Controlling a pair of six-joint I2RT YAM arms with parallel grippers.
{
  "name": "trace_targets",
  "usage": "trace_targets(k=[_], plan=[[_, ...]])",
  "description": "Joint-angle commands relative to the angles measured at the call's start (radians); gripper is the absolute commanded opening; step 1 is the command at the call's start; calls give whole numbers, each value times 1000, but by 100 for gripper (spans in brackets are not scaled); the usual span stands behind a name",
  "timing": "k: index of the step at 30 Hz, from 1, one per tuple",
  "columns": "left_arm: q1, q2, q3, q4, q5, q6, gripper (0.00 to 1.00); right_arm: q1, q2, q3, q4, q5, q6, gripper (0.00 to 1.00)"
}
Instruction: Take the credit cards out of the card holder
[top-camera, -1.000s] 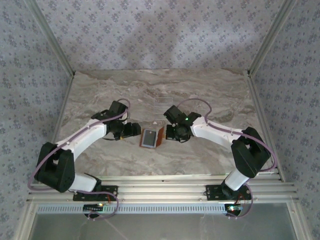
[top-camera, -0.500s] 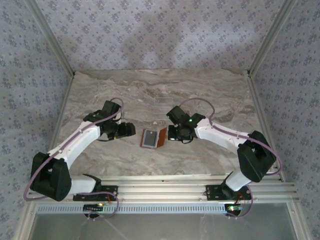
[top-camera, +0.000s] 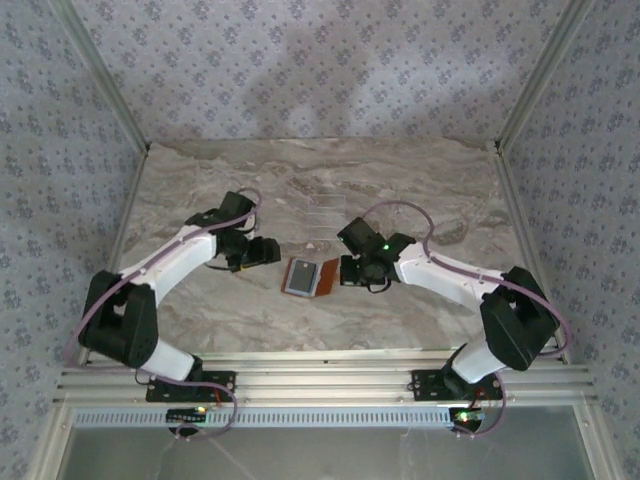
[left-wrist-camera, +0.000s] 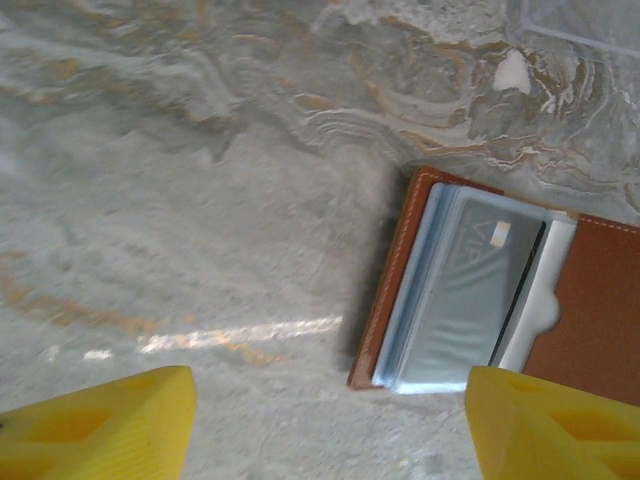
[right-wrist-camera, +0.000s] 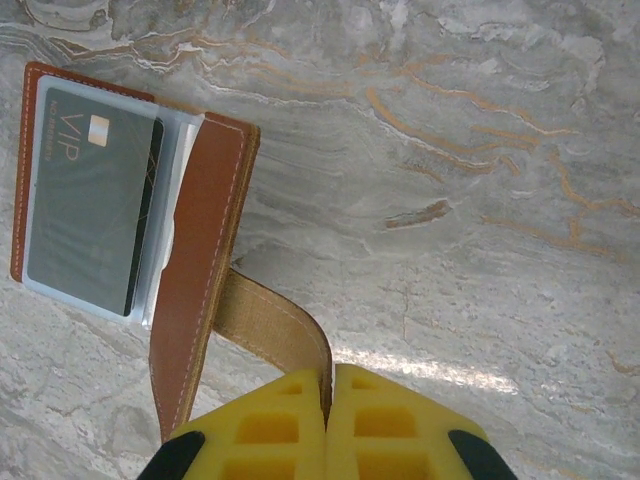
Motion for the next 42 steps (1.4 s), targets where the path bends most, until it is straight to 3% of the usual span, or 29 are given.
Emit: trace_targets(k=[1,7,14,23,35,42], plan=[[-48,76,64,40,38,-22,68,-4,-21,-11,3,14,0,0],[-101,193,104,75,54,-36,60,-17,5,11,-17,0,-27,0],[-103,231,154,9,60,28,45,-30,57,45,-25,10,-34,0],[-107,247,119,30,145,73,42,-48,108,84,-40,53,-33,0],[-111,255,-20,104,131,89,36,-68,152,56,-36,92,-13,0],[-112,290,-39,106,98,100,33,-67,198,-7,-10,145,42,8]])
